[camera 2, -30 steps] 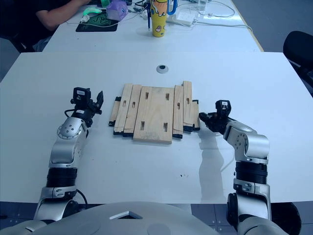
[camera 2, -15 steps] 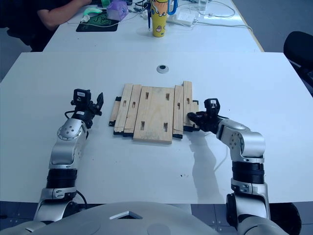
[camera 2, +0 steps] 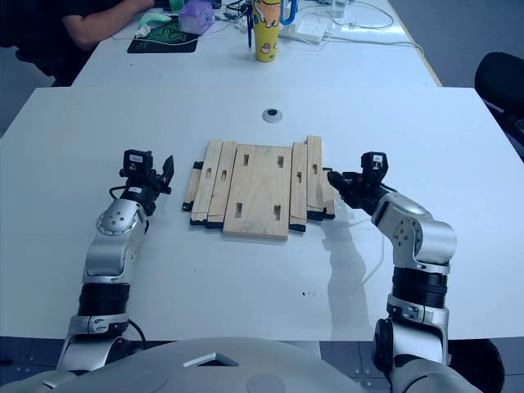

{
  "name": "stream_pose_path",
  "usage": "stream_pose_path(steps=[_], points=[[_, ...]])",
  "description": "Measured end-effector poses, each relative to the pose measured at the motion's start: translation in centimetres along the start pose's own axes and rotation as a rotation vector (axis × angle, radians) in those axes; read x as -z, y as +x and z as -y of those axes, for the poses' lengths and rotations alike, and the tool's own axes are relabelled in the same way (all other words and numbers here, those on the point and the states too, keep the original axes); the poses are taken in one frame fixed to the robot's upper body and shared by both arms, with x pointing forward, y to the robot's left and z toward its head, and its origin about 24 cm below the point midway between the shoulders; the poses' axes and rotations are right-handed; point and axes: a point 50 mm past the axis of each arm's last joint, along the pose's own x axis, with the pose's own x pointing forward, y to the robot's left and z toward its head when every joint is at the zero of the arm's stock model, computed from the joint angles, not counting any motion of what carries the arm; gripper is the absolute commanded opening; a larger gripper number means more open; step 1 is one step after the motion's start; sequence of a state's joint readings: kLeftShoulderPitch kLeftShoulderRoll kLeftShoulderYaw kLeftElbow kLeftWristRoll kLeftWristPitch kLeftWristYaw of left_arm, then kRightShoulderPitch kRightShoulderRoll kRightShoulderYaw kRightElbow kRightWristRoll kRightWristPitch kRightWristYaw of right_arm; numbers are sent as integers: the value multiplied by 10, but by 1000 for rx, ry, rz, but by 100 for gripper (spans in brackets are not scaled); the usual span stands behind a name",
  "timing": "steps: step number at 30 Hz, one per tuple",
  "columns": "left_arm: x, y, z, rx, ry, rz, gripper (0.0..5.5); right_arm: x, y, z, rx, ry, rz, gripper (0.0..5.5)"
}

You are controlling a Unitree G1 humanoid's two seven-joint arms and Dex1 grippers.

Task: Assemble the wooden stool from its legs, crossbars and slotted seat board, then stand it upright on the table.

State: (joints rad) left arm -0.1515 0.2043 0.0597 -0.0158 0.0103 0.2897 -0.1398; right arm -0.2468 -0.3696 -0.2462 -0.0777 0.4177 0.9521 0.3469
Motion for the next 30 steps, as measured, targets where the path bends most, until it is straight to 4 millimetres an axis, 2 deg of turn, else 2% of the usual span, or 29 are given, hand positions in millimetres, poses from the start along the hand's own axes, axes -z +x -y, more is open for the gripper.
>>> stream_pose_path(steps=[6, 20, 24, 30], points=[[0, 0, 0, 1, 0, 0, 251, 14, 2, 0, 18, -44, -67, 222], [-1, 0, 0, 2, 0, 2, 251, 16, 2, -3, -4, -88, -103, 222], [-1, 0, 0, 2, 0, 4, 251, 16, 1, -4, -8, -70, -99, 222], [-2, 0, 0, 2, -4, 8, 251, 14, -2, 7, 46, 25, -55, 222]])
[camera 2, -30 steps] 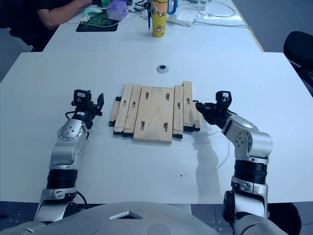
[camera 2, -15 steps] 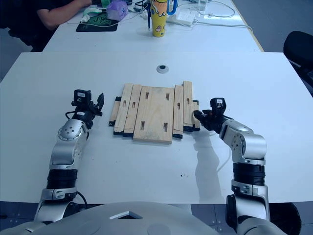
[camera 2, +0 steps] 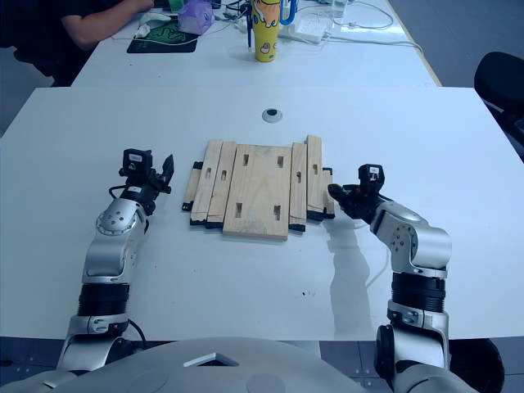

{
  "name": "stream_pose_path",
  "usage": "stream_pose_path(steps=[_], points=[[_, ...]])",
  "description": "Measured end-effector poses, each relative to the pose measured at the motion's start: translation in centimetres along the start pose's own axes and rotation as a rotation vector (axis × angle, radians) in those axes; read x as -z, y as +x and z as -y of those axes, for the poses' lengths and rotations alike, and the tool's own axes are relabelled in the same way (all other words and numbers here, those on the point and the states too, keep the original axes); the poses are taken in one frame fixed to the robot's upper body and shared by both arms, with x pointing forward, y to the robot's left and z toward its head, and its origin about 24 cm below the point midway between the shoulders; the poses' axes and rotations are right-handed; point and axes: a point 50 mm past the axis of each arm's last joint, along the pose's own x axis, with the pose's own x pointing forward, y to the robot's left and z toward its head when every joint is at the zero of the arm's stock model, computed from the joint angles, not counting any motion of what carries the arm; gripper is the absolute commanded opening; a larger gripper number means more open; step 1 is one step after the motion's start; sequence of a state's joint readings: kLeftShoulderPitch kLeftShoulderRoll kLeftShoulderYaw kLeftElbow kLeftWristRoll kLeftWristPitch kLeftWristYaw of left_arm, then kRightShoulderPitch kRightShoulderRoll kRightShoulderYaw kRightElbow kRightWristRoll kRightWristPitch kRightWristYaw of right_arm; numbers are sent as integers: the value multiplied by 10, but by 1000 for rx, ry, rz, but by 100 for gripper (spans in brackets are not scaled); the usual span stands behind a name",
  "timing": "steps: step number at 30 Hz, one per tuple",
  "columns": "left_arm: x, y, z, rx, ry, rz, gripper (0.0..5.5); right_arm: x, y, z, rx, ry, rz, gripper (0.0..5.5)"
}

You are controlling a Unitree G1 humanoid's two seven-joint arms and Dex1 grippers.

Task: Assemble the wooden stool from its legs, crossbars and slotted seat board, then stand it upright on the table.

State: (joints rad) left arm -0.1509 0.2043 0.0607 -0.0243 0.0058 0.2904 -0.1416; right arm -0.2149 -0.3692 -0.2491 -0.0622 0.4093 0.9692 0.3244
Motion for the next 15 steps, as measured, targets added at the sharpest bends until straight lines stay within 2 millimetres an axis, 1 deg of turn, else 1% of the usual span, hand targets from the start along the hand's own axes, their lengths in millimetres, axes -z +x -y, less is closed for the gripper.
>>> stream_pose_path(steps=[8, 12, 15], points=[[0, 0, 0, 1, -3, 0, 251, 7, 6, -7, -23, -48, -53, 222], [0, 0, 0, 1, -3, -2, 251, 7, 5, -7, -26, -64, -59, 222], [0, 0, 0, 1, -2, -2, 251, 8, 3, -8, -32, -109, -80, 222]])
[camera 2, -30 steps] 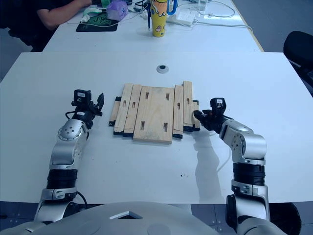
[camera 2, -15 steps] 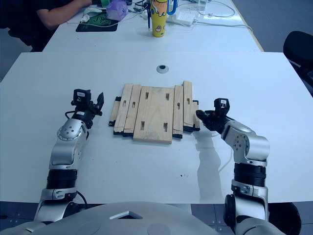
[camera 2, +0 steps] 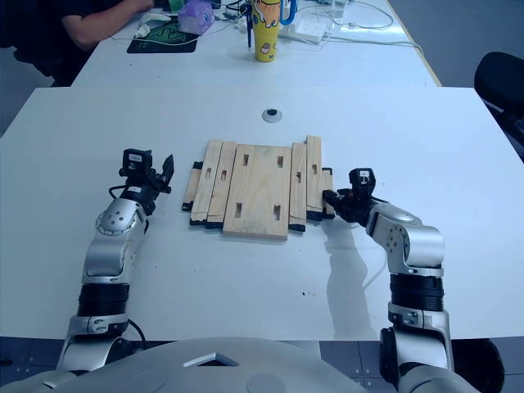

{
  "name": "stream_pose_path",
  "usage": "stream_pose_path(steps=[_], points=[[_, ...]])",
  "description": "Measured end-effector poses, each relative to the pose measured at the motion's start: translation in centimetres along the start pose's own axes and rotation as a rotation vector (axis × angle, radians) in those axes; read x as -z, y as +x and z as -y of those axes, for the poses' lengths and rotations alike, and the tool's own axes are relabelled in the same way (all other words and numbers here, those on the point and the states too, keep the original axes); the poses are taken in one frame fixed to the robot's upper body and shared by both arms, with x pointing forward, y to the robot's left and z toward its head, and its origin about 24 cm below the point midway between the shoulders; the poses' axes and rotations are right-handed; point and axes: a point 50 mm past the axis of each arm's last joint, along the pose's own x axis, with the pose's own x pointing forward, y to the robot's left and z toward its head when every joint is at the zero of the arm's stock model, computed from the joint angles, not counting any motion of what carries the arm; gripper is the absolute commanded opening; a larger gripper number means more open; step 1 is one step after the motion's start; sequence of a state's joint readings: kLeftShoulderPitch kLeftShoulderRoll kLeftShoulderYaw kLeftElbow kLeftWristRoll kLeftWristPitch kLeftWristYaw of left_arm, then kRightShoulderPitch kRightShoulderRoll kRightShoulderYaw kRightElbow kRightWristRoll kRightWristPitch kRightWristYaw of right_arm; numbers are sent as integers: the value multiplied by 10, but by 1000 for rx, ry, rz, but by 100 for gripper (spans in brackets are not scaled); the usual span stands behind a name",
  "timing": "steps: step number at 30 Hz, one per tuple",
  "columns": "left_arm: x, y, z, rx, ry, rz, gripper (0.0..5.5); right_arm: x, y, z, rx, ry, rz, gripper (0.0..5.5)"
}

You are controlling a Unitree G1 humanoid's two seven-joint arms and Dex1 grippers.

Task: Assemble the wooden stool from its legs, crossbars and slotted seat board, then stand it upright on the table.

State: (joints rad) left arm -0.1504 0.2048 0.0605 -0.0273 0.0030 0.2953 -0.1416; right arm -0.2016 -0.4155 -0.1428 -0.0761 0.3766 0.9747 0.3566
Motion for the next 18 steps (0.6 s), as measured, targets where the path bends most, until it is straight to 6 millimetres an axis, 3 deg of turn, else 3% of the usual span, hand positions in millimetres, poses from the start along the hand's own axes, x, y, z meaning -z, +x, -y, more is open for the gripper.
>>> stream_pose_path(steps=[6, 10, 18], points=[[0, 0, 0, -1, 0, 0, 251, -1, -2, 2, 26, -128, -44, 222], [1, -1, 0, -4, -1, -3, 251, -6, -6, 19, 109, -198, -44, 222], [6, -4, 1, -16, -9, -17, 251, -9, -3, 20, 102, -145, 6, 222]])
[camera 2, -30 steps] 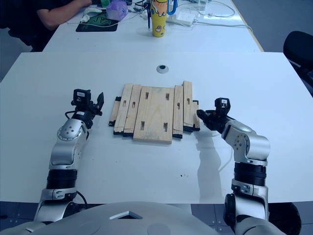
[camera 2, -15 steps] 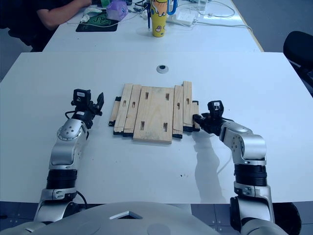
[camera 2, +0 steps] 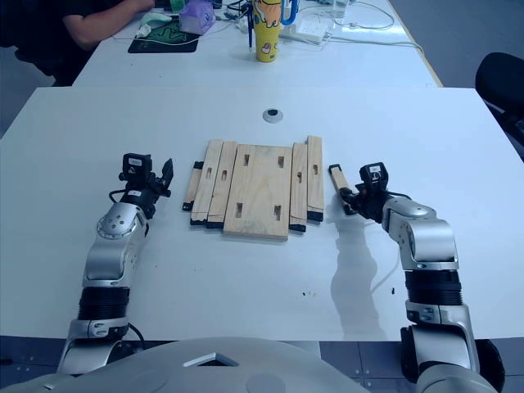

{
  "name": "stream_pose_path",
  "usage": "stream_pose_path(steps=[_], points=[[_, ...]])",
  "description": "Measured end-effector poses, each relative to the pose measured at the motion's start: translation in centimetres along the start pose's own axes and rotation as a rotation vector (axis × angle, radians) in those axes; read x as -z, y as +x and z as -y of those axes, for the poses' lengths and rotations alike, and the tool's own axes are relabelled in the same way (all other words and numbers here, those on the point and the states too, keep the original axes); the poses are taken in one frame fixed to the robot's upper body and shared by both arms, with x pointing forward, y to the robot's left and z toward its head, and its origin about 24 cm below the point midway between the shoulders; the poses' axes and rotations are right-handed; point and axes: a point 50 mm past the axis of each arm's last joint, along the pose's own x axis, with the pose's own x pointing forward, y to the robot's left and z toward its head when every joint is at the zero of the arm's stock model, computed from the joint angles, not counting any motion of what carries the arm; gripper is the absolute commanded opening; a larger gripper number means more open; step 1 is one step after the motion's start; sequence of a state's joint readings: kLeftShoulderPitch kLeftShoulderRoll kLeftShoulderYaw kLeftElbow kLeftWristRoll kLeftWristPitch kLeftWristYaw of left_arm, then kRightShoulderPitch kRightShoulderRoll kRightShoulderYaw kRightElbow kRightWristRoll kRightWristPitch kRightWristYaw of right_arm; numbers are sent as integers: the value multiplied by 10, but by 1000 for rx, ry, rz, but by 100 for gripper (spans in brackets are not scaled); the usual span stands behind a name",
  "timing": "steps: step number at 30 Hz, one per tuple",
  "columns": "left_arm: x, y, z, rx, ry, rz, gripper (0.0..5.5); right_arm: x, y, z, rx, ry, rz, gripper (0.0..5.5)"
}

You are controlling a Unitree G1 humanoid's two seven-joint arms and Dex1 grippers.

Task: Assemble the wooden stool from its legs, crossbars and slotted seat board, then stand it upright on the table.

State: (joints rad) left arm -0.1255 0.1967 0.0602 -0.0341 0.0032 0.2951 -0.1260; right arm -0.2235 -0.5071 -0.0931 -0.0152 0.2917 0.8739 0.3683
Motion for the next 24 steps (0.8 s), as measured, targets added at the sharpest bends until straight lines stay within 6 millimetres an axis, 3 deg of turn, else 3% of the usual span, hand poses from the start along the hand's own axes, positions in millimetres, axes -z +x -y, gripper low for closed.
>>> stream_pose_path(steps=[15, 24], points=[[-1, 0, 0, 0, 0, 2, 251, 2, 2, 7, 30, 69, -5, 222], [-1, 0, 0, 6, 1, 2, 251, 3, 2, -2, -39, 28, -7, 222]])
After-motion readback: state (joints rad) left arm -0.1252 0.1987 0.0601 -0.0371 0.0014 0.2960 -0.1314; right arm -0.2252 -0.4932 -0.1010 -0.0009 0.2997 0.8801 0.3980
